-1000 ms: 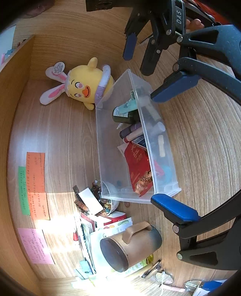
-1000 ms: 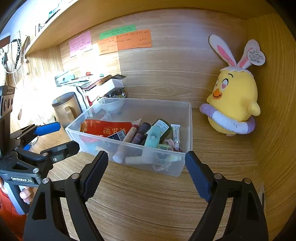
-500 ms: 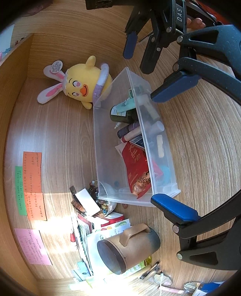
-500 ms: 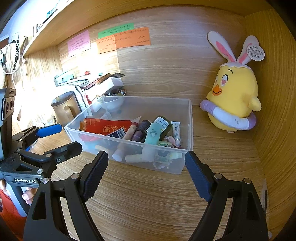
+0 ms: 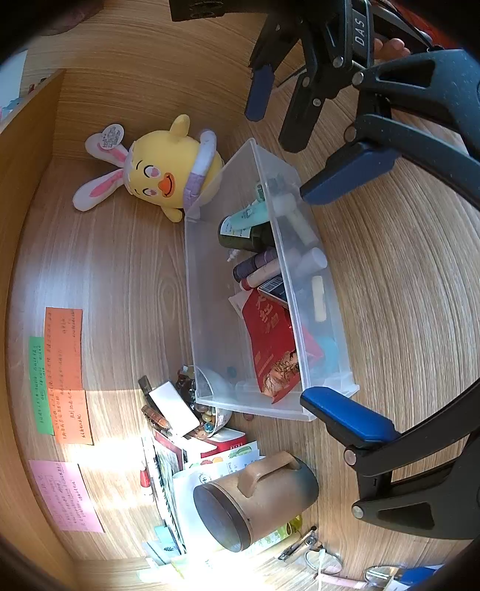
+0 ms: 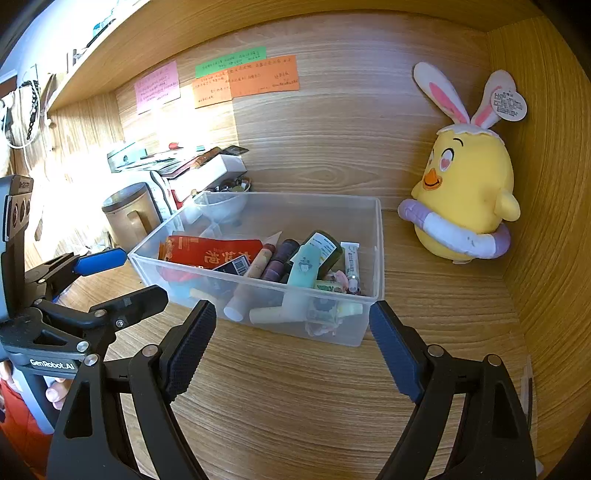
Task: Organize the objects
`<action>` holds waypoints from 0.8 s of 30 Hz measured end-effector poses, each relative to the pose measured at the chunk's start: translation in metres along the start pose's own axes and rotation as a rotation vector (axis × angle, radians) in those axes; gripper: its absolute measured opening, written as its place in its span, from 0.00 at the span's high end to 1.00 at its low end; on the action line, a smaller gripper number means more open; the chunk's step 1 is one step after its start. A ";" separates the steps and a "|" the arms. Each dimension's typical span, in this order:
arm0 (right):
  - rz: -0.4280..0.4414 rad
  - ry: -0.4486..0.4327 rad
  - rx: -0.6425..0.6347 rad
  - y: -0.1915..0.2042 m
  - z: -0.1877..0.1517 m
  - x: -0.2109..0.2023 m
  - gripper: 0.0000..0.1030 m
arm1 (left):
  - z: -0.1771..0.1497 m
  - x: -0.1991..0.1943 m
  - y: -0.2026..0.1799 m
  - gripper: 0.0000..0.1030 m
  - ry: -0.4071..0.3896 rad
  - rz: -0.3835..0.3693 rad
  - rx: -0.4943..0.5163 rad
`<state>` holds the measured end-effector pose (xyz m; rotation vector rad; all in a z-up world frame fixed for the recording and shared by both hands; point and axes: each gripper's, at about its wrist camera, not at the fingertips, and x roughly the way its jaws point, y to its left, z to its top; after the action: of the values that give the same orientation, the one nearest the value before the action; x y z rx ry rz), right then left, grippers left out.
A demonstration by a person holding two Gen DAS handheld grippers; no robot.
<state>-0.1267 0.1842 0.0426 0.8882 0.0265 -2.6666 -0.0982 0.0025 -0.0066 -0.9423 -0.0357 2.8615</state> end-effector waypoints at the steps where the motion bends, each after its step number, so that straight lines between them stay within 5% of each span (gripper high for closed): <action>1: 0.000 0.000 0.000 0.000 0.000 0.000 0.19 | 0.000 0.000 0.000 0.03 0.000 -0.001 -0.001; 24: 0.001 0.011 0.004 -0.003 -0.001 0.004 0.19 | 0.001 -0.003 -0.003 0.03 -0.015 -0.024 -0.012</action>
<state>-0.1298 0.1861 0.0392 0.9036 0.0235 -2.6619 -0.0961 0.0051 -0.0038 -0.9159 -0.0655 2.8492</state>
